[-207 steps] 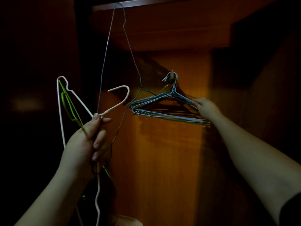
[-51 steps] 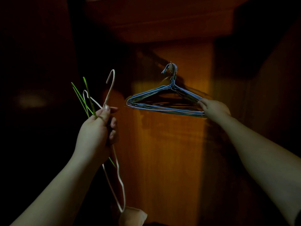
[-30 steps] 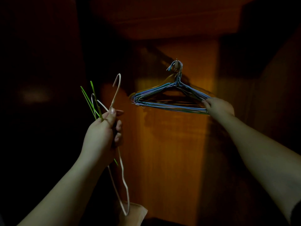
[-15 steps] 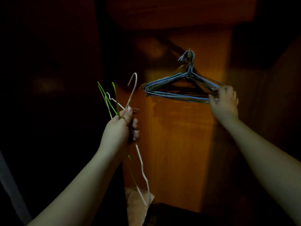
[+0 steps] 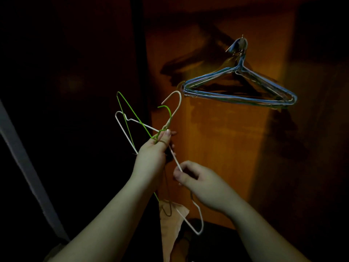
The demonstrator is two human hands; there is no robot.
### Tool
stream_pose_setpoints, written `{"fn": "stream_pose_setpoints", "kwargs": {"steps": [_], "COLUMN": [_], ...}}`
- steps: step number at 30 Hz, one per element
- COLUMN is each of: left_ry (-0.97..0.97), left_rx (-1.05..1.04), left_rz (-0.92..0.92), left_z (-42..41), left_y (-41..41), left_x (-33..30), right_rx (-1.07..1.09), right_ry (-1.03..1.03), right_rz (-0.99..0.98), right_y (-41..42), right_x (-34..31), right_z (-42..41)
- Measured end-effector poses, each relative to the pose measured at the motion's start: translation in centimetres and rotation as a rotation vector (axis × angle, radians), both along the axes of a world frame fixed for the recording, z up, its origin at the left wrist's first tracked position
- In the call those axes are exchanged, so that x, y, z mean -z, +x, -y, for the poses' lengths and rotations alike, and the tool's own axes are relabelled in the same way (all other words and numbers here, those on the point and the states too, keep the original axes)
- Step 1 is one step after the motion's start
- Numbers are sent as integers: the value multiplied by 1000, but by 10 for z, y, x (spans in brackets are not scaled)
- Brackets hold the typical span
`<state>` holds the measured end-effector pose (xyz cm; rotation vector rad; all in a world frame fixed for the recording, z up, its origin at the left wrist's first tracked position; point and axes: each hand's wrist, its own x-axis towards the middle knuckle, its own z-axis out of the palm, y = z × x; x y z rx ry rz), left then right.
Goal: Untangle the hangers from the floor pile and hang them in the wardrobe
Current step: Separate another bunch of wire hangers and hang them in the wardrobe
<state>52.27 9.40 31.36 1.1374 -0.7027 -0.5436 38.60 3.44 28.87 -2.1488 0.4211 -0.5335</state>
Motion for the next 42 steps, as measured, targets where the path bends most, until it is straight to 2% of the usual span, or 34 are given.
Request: {"fn": "stream_pose_setpoints", "kwargs": {"steps": [3, 9, 18, 29, 42], "left_ry": [33, 27, 112, -120, -430], "left_rx": [-33, -41, -101, -83, 22], "left_rz": [33, 61, 195, 57, -146], "left_z": [-3, -2, 4, 17, 9], "left_y": [3, 5, 4, -1, 12], "left_x": [2, -7, -14, -35, -73], "right_rx": [31, 119, 214, 245, 339], "right_ry": [-58, -33, -279, -487, -532], "right_rz": [-3, 62, 44, -1, -201], "right_y": [6, 17, 19, 5, 3], "right_x": [2, 2, -8, -33, -12], "right_z": [1, 10, 51, 99, 134]}}
